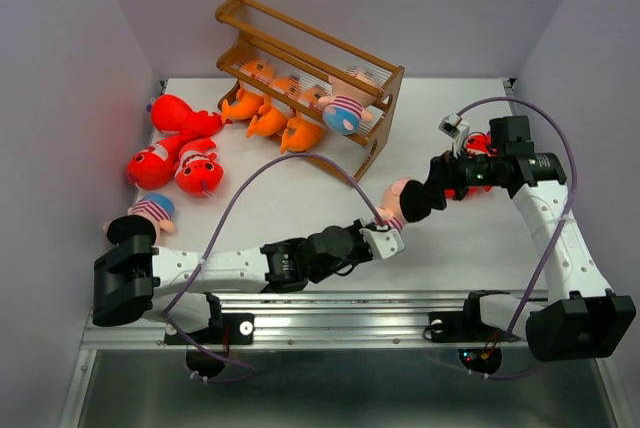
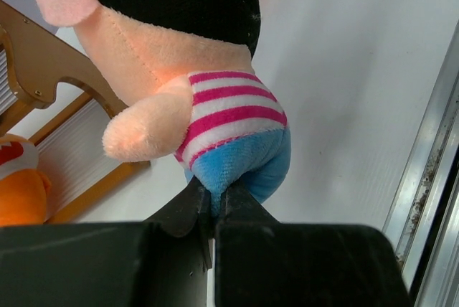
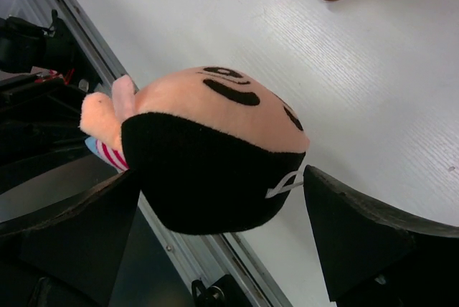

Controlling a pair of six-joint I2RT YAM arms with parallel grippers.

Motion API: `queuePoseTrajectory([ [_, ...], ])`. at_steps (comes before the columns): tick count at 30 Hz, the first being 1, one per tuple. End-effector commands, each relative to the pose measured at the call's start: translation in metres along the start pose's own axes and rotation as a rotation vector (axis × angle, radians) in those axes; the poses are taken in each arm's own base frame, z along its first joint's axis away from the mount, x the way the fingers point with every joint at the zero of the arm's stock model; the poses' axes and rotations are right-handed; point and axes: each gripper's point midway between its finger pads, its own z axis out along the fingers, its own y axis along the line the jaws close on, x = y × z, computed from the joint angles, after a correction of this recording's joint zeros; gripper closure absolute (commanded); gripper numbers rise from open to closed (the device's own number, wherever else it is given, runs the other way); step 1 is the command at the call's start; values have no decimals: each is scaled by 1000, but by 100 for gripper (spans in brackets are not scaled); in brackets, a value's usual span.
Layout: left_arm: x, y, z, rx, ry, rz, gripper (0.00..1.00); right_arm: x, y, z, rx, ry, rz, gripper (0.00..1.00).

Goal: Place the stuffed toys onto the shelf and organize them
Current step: Pass the stuffed toy from the left arm to the right

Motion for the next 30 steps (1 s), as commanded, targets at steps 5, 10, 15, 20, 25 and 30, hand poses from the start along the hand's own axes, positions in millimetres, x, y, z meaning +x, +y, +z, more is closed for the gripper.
queuePoseTrajectory([
  [5, -55, 10, 1, -13, -150, -57, 100, 8, -10, 25, 21, 68, -9, 27],
  [10, -54, 10, 2, -30, -154, -115, 100, 3, 0, 24, -34, 43, -55, 94],
  [15, -51, 14, -6, -30, -167, -331, 47, -10, 8, 14, -14, -29, -165, 99],
  [20, -60, 23, -25, 111, -250, -582, 10, -20, -1, 7, 75, -84, -281, 99],
  [25, -59, 33, -47, 323, -283, -835, 4, -31, 18, 4, 2, -199, -453, 99],
  [30, -67, 33, -70, 521, -355, -961, 3, -36, 44, 2, -134, -280, -633, 99],
])
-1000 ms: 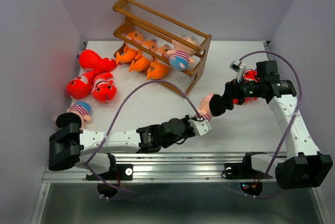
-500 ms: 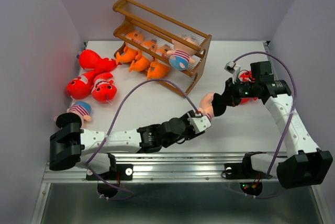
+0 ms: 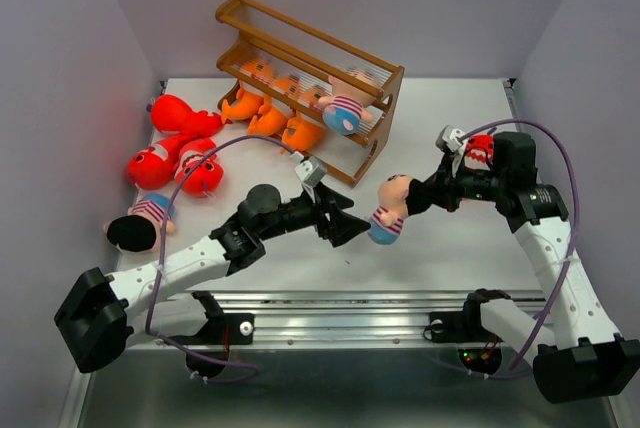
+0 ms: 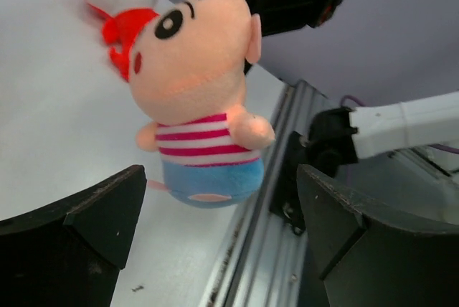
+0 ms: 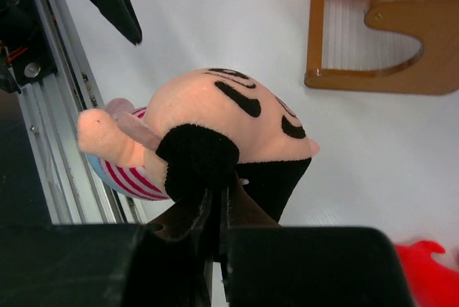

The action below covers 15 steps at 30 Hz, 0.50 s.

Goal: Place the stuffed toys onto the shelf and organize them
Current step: Pass the stuffed toy from the left arm to the right

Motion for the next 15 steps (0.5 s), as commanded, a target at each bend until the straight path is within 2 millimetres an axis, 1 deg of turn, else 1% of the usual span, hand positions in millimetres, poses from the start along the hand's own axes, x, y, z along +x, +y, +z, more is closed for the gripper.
queuePoseTrajectory([
  [1, -7, -41, -18, 289, 18, -207, 3, -39, 15, 1, -123, -154, -242, 99],
  [3, -12, -43, -22, 331, 3, -285, 3, -49, 18, 0, -157, -177, -264, 99],
  [4, -12, -46, -25, 360, 11, -302, 3, -51, 17, 2, -171, -180, -262, 99],
  [6, -15, -44, -26, 388, 1, -333, 3, -61, 19, 1, -194, -204, -277, 99],
  [8, -9, -46, -24, 423, 28, -334, 3, -68, 23, 1, -225, -231, -273, 99],
  [11, -5, -46, -21, 458, 42, -345, 3, -73, 31, 0, -280, -257, -226, 99],
  [13, -2, -46, -20, 471, 59, -359, 3, -77, 31, 0, -283, -273, -222, 99],
  [15, 5, -42, -16, 461, 80, -372, 3, -79, 33, -1, -283, -277, -212, 99],
])
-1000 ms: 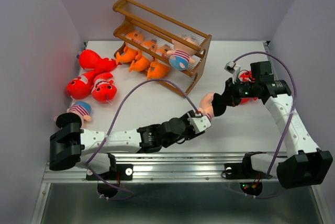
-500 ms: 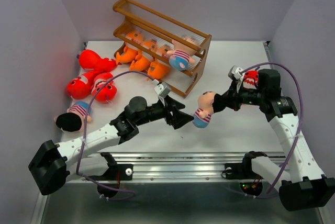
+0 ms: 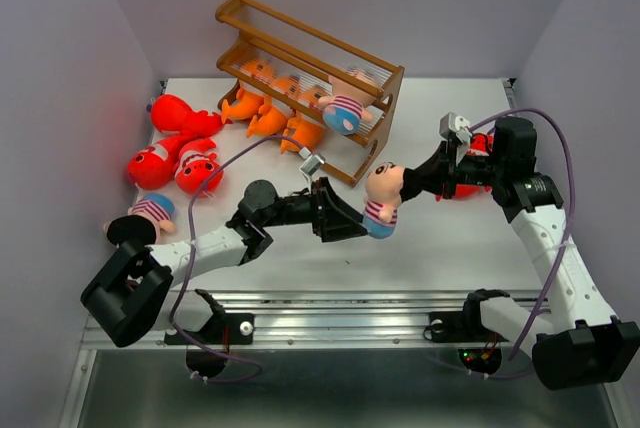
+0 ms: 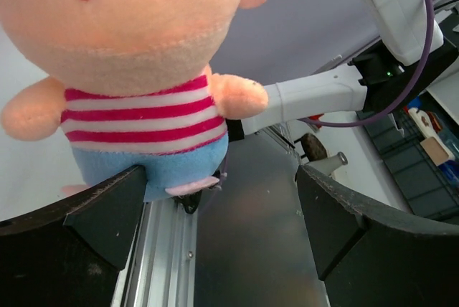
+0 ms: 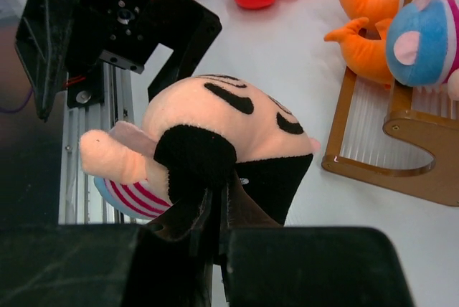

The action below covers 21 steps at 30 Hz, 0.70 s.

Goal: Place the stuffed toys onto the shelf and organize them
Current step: Pass the stuffed toy from the left arm to the right

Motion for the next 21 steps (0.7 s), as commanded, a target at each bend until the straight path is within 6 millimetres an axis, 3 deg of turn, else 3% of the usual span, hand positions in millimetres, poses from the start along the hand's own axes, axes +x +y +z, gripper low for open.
queuePoseTrajectory([
  [1, -1, -19, 0, 101, 21, 39, 3, -36, 12, -1, -57, -86, -85, 99],
  [8, 3, 13, 2, -41, 53, 77, 3, -53, 18, -5, -61, -104, -103, 99],
  [15, -3, 27, 0, -106, 27, 85, 3, -62, 26, -7, -85, -117, -86, 99],
  [21, -11, -1, -3, 16, -12, 80, 3, -57, 24, -7, -63, -116, -70, 99],
])
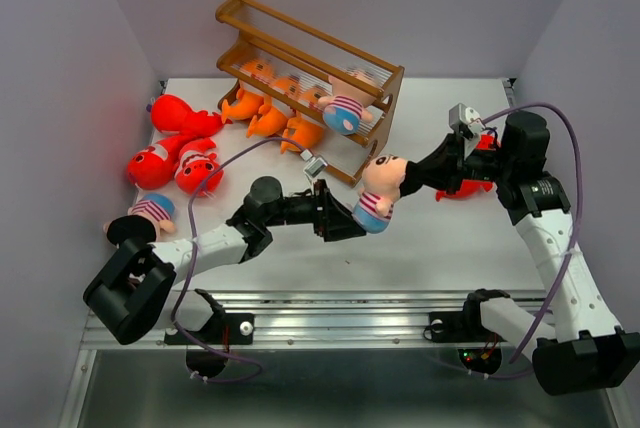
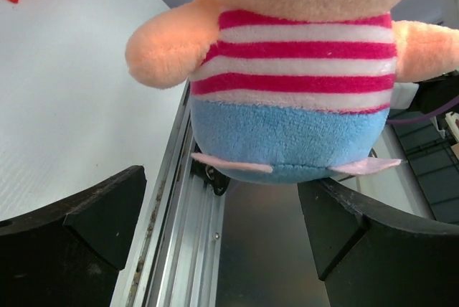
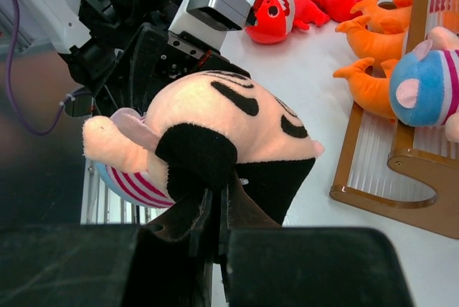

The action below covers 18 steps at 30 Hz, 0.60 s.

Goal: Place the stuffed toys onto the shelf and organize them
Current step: Pass the stuffed toy from the left arm to the right

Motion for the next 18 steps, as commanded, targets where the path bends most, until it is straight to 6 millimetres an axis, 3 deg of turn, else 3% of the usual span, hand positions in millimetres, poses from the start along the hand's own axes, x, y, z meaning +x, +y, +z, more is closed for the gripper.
queuePoseTrajectory([
  [1, -24, -43, -7, 153, -61, 99, 3, -14, 7, -1, -8, -28, -62, 99],
  [9, -6, -76, -28, 285, -17, 134, 3, -8, 3, -1, 5, -24, -66, 99],
  [18, -10, -70, -22, 292, -29, 73, 4, -7, 9, 2, -31, -62, 10, 99],
])
